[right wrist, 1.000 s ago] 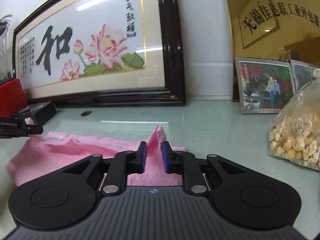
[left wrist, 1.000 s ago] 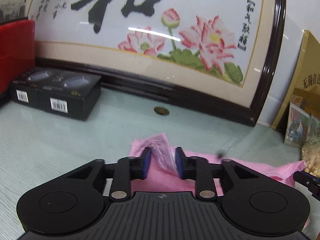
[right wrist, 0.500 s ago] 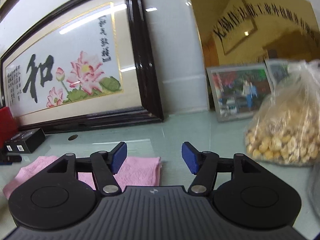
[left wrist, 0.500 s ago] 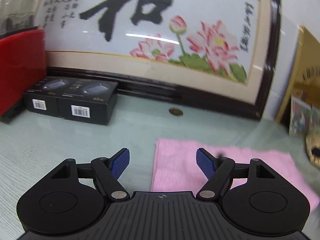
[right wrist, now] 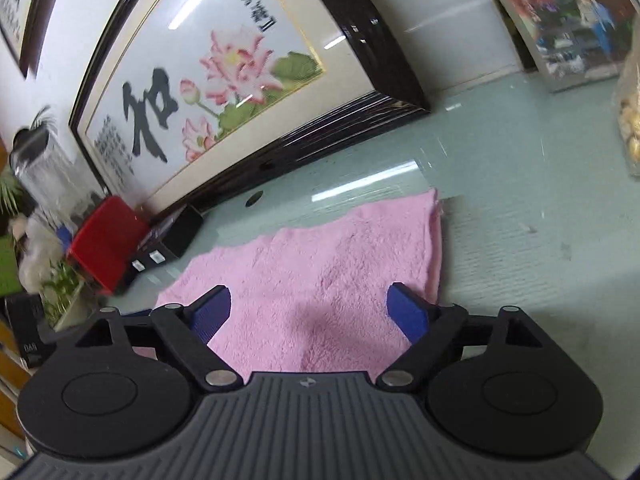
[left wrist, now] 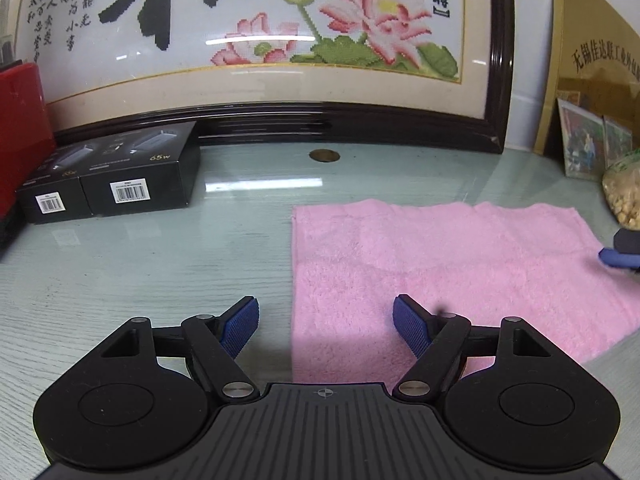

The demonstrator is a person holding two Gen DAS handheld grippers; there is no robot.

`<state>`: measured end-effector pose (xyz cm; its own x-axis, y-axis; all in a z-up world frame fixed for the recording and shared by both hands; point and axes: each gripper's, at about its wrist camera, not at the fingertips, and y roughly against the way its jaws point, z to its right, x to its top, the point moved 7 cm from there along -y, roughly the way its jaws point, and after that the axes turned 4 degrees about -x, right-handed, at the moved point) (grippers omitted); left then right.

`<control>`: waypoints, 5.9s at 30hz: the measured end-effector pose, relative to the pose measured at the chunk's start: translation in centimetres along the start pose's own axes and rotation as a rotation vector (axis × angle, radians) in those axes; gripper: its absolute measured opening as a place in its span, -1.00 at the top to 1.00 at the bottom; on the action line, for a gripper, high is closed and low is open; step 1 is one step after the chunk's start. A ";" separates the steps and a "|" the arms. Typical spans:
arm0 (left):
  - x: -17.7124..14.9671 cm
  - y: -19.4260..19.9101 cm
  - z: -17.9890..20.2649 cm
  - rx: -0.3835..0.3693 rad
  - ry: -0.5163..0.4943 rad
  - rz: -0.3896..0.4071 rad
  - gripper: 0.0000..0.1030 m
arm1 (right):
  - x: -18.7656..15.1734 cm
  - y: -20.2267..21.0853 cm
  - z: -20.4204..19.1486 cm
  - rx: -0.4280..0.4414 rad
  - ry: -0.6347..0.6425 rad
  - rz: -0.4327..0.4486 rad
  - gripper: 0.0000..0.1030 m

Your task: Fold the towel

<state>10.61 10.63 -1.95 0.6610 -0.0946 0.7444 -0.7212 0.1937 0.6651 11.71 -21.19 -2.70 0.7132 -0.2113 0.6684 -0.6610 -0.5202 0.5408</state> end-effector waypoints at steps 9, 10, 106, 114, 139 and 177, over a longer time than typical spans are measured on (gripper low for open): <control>-0.1 1.1 -0.5 0.036 -0.045 0.030 -0.52 | -1.1 1.9 -2.4 0.048 0.121 0.020 -0.76; -0.3 1.1 -0.3 0.040 -0.067 0.029 -0.52 | -1.5 1.8 -2.5 0.044 0.137 0.001 -0.77; -1.3 2.3 0.8 0.023 -0.132 0.052 -1.00 | 1.9 4.1 -2.5 -0.214 0.178 0.093 0.83; -1.8 2.4 2.1 0.085 -0.248 0.076 -1.00 | 2.1 0.9 -9.5 -0.059 0.220 0.046 0.83; -1.8 2.1 1.4 0.031 -0.184 0.050 -1.00 | -3.8 -10.2 -19.2 0.186 0.262 -0.228 0.72; -2.6 4.6 -2.4 -0.005 -0.179 0.081 -1.00 | -9.1 -6.9 -22.4 -0.088 0.969 -0.025 0.70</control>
<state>6.07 14.12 -0.92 0.5534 -0.2505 0.7944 -0.7690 0.2127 0.6028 4.55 2.84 -1.12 0.2523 0.5921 0.7653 -0.6916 -0.4429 0.5706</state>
